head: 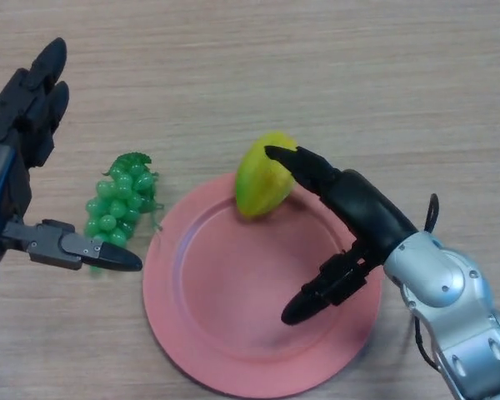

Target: Pick up the yellow starfruit and place it on the plate

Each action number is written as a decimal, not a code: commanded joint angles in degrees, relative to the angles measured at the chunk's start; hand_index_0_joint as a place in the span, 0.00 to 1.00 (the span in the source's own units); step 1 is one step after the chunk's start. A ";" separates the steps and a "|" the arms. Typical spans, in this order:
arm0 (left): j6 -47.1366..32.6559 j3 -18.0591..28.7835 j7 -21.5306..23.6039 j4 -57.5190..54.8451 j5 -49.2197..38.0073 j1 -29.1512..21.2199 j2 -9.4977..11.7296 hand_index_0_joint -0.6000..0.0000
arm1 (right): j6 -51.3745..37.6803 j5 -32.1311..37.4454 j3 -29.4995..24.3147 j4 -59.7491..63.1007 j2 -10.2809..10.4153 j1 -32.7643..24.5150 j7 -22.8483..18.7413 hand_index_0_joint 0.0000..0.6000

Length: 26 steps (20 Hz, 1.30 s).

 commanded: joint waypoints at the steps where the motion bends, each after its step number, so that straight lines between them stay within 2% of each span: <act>1: -5.96 3.66 0.75 -4.15 -2.67 -0.87 1.78 1.00 | -4.28 -1.34 -4.71 -7.23 0.01 0.07 2.54 0.00; 4: -4.36 4.16 -0.11 -6.20 -2.66 -0.41 1.77 1.00 | -3.17 -3.02 -7.29 -15.68 0.01 5.51 8.37 0.00; 7: -2.52 4.54 -0.51 -8.28 -2.96 -0.11 1.70 1.00 | 1.39 -0.57 -10.38 -23.34 -0.59 8.21 10.64 0.00; 9: -0.51 4.52 -1.24 -10.03 -3.42 0.39 1.52 1.00 | 4.55 2.59 -13.75 -27.81 -1.70 8.50 10.07 0.00; 11: 1.38 4.14 -1.42 -11.57 -2.94 0.27 1.35 1.00 | 4.68 6.50 -17.64 -29.81 -2.98 8.03 7.71 0.00; 12: 2.34 3.68 -1.04 -12.48 -2.41 -0.25 1.33 1.00 | 2.48 9.13 -20.03 -29.74 -3.76 7.85 4.31 0.00; 14: 1.44 3.10 -0.21 -12.96 -1.76 -0.67 0.93 1.00 | 1.50 12.50 -21.91 -29.98 -4.48 7.47 0.62 0.00; 17: 1.25 1.80 1.17 -12.81 -1.60 -0.77 0.30 1.00 | -0.73 15.17 -23.11 -30.35 -4.88 7.98 -3.35 0.00; 18: 2.06 0.93 1.54 -13.26 -1.49 -0.68 -0.11 1.00 | -1.16 18.87 -24.21 -30.91 -4.40 8.44 -6.19 0.00; 20: 2.70 0.64 1.87 -13.46 -1.54 -1.03 -0.27 1.00 | -0.28 22.37 -24.77 -31.59 -4.70 8.96 -8.43 0.00; 22: 3.02 0.50 2.33 -13.83 -1.74 -1.48 -0.23 1.00 | 0.06 22.60 -24.86 -32.32 -5.26 8.92 -8.91 0.00; 26: 5.62 0.69 3.53 -15.86 -4.11 -1.76 -0.30 1.00 | 2.68 22.10 -25.61 -35.30 -5.48 10.32 -6.69 0.00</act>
